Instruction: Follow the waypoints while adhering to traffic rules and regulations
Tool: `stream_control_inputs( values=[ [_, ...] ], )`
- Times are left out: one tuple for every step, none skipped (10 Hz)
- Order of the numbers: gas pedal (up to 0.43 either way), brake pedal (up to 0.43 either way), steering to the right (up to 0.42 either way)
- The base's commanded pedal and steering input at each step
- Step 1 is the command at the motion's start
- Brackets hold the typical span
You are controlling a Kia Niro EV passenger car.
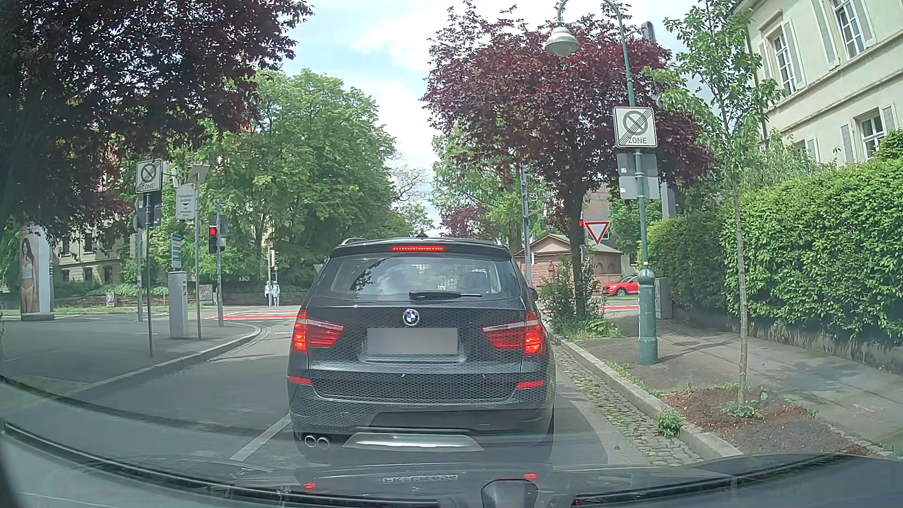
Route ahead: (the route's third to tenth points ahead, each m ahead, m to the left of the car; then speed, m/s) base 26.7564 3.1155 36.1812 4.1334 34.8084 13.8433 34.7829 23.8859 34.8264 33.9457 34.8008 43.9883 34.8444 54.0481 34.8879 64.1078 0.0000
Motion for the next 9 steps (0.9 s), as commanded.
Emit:
stream_control_inputs(
  values=[
    [0.0, 0.274, -0.007],
    [0.0, 0.268, -0.007],
    [0.0, 0.268, -0.007],
    [0.0, 0.274, -0.007],
    [0.0, 0.274, -0.007],
    [0.0, 0.268, -0.007],
    [0.0, 0.274, -0.007],
    [0.0, 0.274, -0.007],
    [0.0, 0.268, -0.007]
  ],
)
